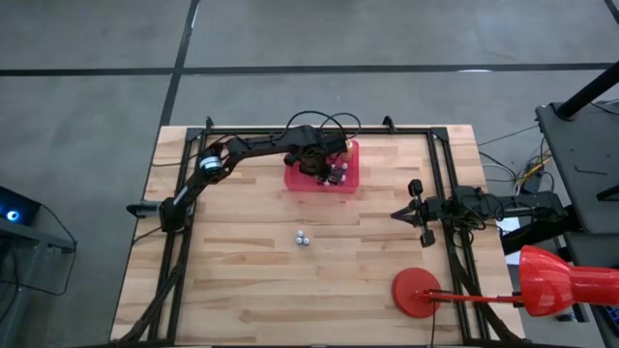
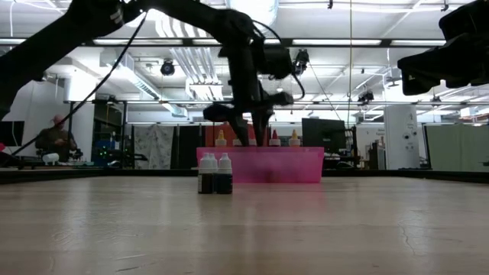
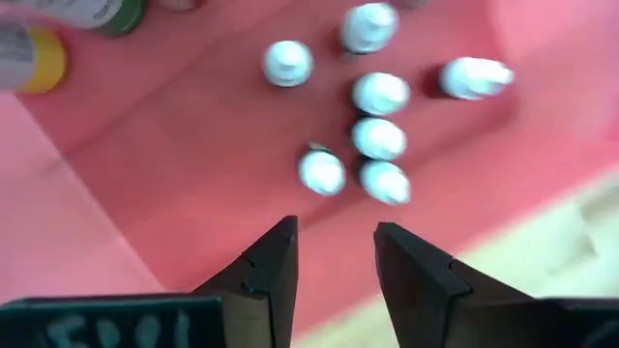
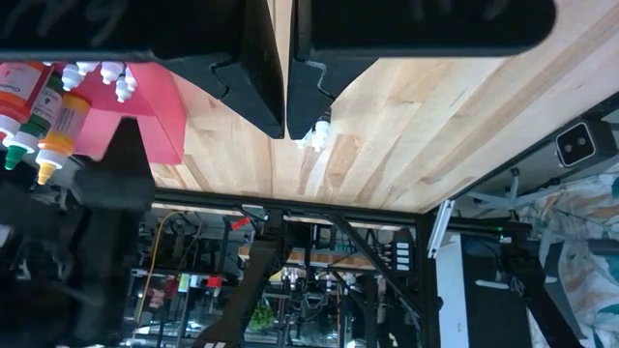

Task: Pick & Place food coloring
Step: Put the small blue food coloring bottle into the pink bin

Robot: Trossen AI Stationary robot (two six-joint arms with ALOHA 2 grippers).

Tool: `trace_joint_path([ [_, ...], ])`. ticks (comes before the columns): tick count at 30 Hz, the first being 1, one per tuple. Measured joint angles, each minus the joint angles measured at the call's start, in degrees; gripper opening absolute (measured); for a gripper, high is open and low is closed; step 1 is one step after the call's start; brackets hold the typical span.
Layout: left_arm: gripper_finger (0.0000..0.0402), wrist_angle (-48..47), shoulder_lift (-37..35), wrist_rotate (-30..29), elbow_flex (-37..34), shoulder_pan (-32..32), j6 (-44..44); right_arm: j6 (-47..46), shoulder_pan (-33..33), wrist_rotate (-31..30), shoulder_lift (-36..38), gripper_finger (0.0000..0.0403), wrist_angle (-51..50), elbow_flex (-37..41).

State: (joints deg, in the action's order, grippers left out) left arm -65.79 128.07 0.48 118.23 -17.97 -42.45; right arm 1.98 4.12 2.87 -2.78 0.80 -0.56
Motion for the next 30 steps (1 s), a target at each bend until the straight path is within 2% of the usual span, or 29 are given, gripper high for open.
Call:
trace_joint_path([
  [8,0.0110,-5.1,-5.9,0.8,-0.2,2.6,6.5,0.0,-0.1,0.0,0.1,0.0008,0.1,0.0],
  [16,0.0110,-12.0,-10.1,1.3,-0.4,5.7,6.6,0.1,0.0,0.1,-0.4,0.0008,0.0,0.0],
  [24,0.0110,-14.4,-11.3,1.3,-0.4,8.8,6.6,0.1,0.0,0.0,-0.7,0.0008,0.0,0.0],
  [30,0.0110,-16.2,-11.7,1.1,-0.4,10.9,10.3,0.1,0.0,0.0,-0.7,0.0008,0.0,0.0],
])
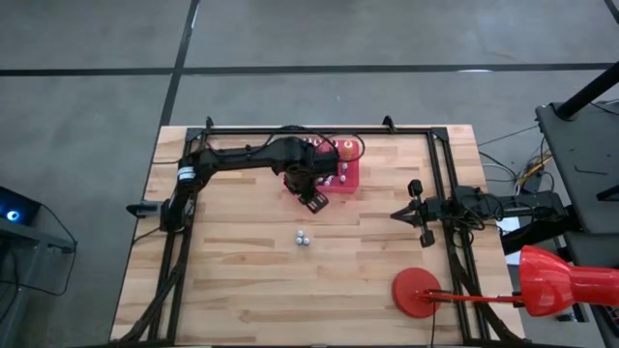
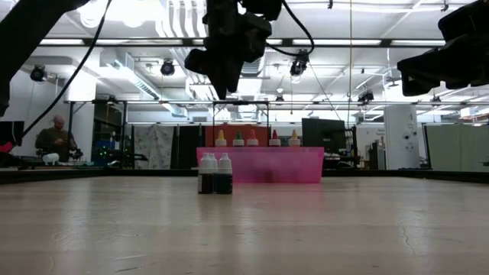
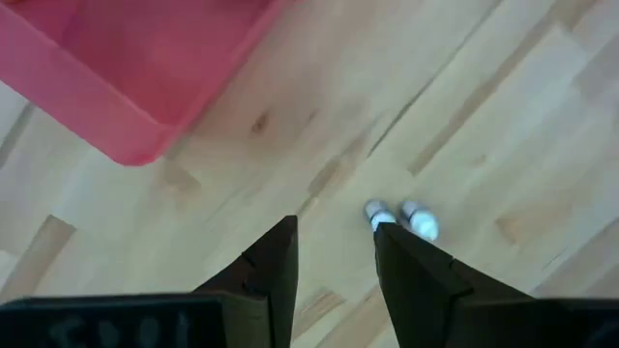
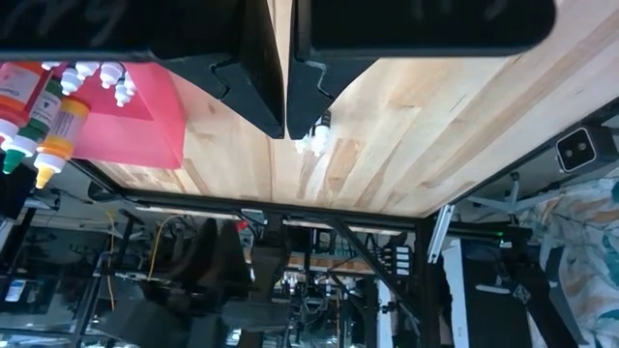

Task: Pick & Place food coloring
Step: Put the small blue food coloring bottle into the pink bin

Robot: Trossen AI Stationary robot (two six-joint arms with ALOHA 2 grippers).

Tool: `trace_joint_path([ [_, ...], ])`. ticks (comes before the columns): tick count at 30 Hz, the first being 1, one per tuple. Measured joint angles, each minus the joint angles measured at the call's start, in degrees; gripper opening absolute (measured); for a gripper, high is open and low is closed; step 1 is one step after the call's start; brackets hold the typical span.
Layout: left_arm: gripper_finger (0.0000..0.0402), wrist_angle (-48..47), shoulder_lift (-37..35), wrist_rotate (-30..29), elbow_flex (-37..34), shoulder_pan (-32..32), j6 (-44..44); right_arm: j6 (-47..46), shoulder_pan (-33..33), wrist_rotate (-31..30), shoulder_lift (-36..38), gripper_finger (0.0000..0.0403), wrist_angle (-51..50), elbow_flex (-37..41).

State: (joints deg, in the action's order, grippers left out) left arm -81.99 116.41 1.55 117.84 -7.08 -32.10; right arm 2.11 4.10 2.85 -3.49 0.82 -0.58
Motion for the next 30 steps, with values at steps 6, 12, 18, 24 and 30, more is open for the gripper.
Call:
trace_joint_path([
  [6,0.0110,-1.1,-1.1,-0.1,0.0,2.3,1.7,-0.2,0.0,0.0,0.0,0.0008,0.0,0.0],
  [12,0.0110,-1.1,-4.8,-1.4,-1.6,4.8,3.6,-0.1,0.0,0.0,0.0,0.0008,0.0,0.0],
  [18,0.0110,1.7,-12.9,-3.1,-11.3,6.3,4.0,0.0,0.0,0.0,0.0,0.0008,0.0,0.0],
  [24,0.0110,8.3,-21.3,-3.0,-23.5,6.9,3.1,0.0,0.0,0.1,0.0,0.0008,0.0,0.0],
  [30,0.0110,13.1,-25.8,-2.1,-31.5,7.0,4.6,-0.2,0.0,0.1,0.0,0.0008,0.0,0.0],
])
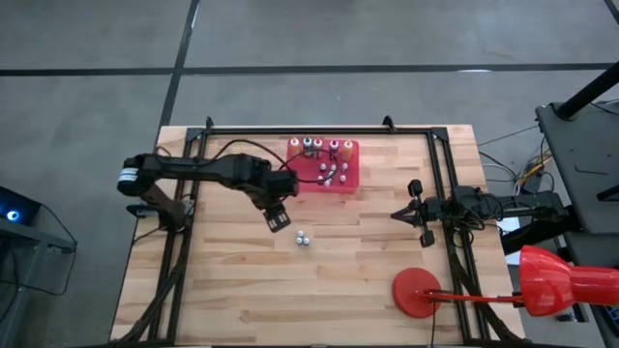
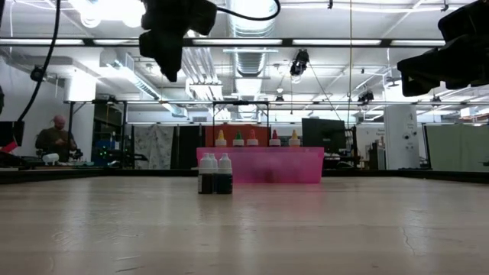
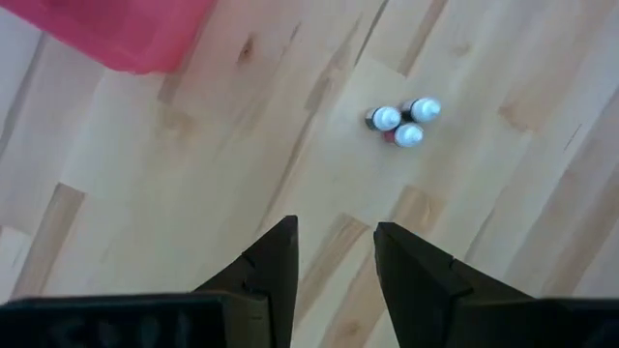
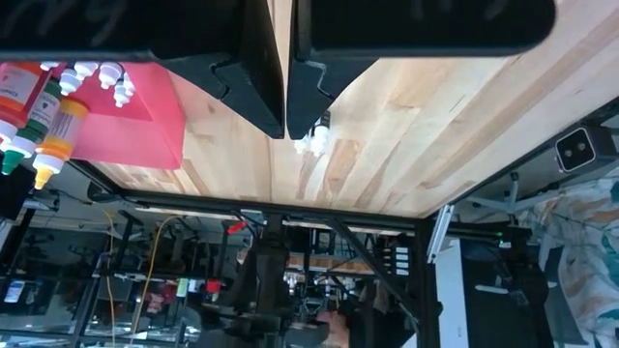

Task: Pick & Place food coloring
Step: Put the small blue food coloring bottle into the pink bin

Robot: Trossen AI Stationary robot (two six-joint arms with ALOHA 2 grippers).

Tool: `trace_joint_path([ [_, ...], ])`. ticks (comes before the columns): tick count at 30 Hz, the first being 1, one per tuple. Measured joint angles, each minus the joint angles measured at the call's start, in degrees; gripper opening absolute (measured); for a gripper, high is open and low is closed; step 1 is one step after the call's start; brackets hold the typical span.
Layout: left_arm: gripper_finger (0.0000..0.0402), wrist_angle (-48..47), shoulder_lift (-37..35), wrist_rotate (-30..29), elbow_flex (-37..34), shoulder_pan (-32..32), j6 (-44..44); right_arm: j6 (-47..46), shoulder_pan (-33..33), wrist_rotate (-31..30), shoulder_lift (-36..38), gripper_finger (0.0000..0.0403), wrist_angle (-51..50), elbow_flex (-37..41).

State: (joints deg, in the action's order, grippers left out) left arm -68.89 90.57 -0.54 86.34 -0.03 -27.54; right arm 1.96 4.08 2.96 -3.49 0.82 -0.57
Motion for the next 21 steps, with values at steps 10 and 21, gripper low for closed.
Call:
trace_joint_path([
  [10,0.0110,8.3,-3.9,0.0,-9.1,0.0,10.3,0.0,0.0,-0.1,0.0,0.0008,0.0,0.0],
  [21,0.0110,17.1,-5.5,0.1,-16.2,-0.2,21.7,0.0,0.0,-0.1,0.0,0.0008,0.0,0.0],
])
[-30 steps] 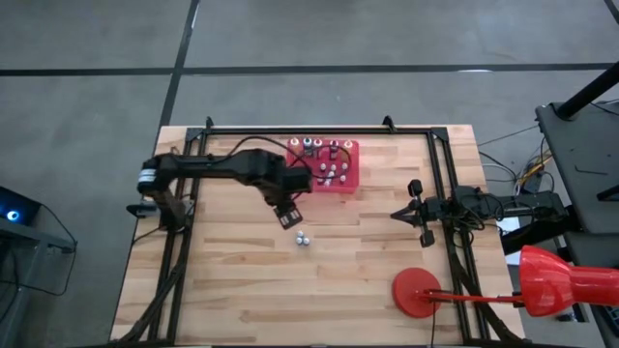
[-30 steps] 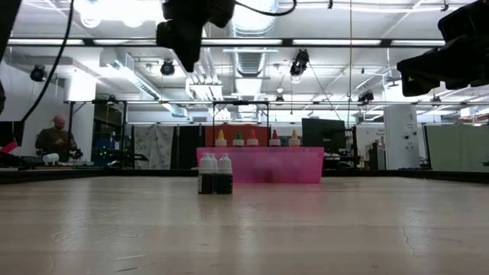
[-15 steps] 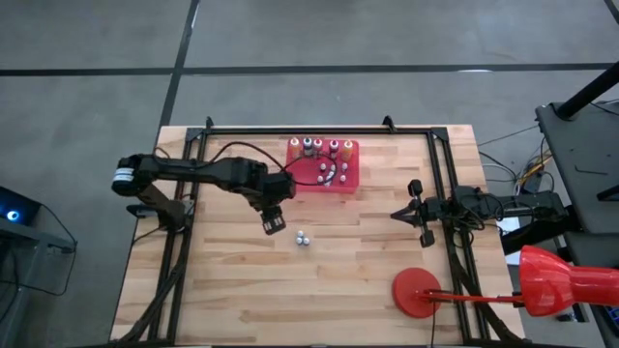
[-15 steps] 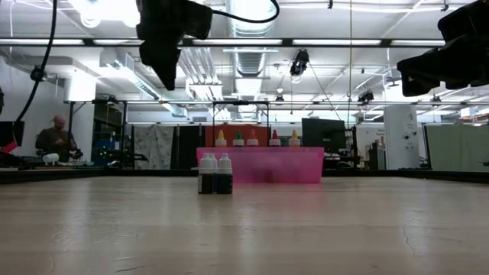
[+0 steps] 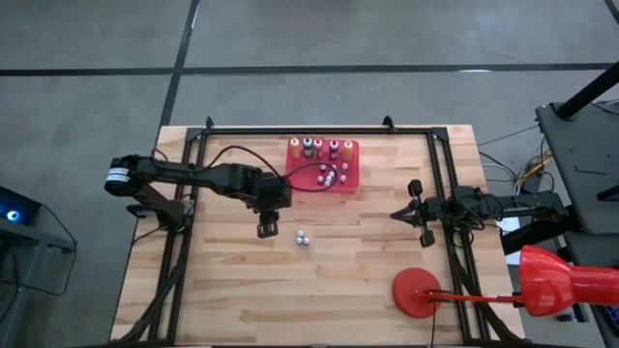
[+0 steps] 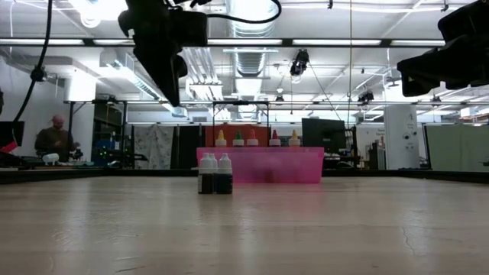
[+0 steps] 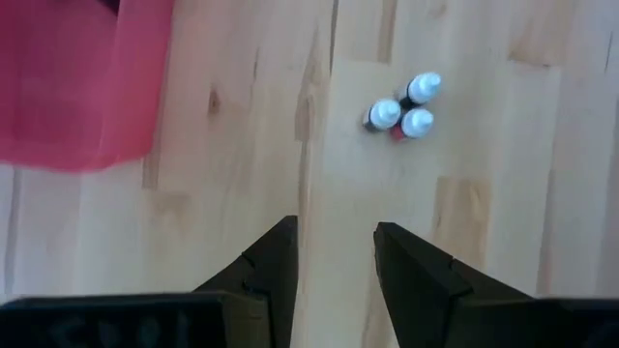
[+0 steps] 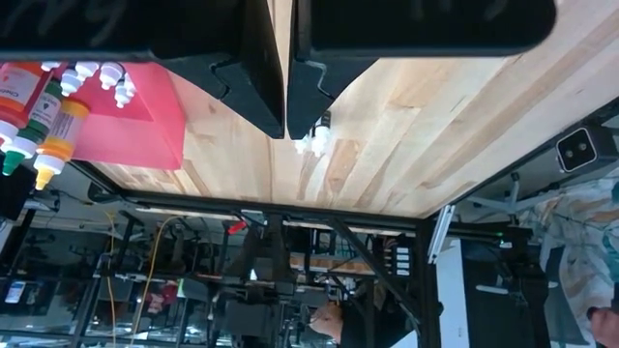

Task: Pick & Place food coloring
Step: Put the small blue food coloring bottle into the pink bin

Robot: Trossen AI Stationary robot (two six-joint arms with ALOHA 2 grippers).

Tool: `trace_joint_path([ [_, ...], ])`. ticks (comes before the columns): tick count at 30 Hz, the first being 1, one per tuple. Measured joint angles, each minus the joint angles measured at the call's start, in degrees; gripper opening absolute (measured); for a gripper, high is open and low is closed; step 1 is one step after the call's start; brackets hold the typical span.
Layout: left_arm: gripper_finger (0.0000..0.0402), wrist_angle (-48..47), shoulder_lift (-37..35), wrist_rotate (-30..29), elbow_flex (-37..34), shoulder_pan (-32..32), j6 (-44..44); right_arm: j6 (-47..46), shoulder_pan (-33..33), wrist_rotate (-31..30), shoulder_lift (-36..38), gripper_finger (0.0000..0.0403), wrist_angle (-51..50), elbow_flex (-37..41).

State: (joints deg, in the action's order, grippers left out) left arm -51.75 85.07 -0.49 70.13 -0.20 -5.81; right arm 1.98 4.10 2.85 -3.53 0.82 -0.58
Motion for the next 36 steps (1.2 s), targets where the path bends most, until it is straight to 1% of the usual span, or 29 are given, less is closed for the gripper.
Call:
trace_joint_path([
  [9,0.0110,3.8,1.6,-0.4,-0.1,-0.7,2.0,0.0,0.0,0.0,0.0,0.0008,0.0,0.0],
  [16,0.0110,6.1,3.6,-1.1,-0.1,-0.7,6.1,0.0,0.0,0.0,0.0,0.0008,0.0,0.0],
  [20,0.0110,7.7,4.2,-2.0,-0.1,-0.7,4.8,0.0,0.0,0.0,0.0,0.0008,0.0,0.0],
  [23,0.0110,8.2,4.8,-0.6,0.0,-0.7,4.4,0.0,0.0,0.0,0.0,0.0008,0.0,0.0],
  [26,0.0110,7.8,5.1,2.0,0.4,-0.7,6.1,0.0,0.0,0.0,0.0,0.0008,0.0,0.0],
  [31,0.0110,7.1,6.0,4.3,2.2,-0.7,7.3,0.0,0.0,0.0,0.0,0.0008,0.0,0.0],
  [36,0.0110,4.8,7.9,4.6,4.9,-0.7,7.2,0.0,0.0,0.0,0.0,0.0008,0.0,0.0],
])
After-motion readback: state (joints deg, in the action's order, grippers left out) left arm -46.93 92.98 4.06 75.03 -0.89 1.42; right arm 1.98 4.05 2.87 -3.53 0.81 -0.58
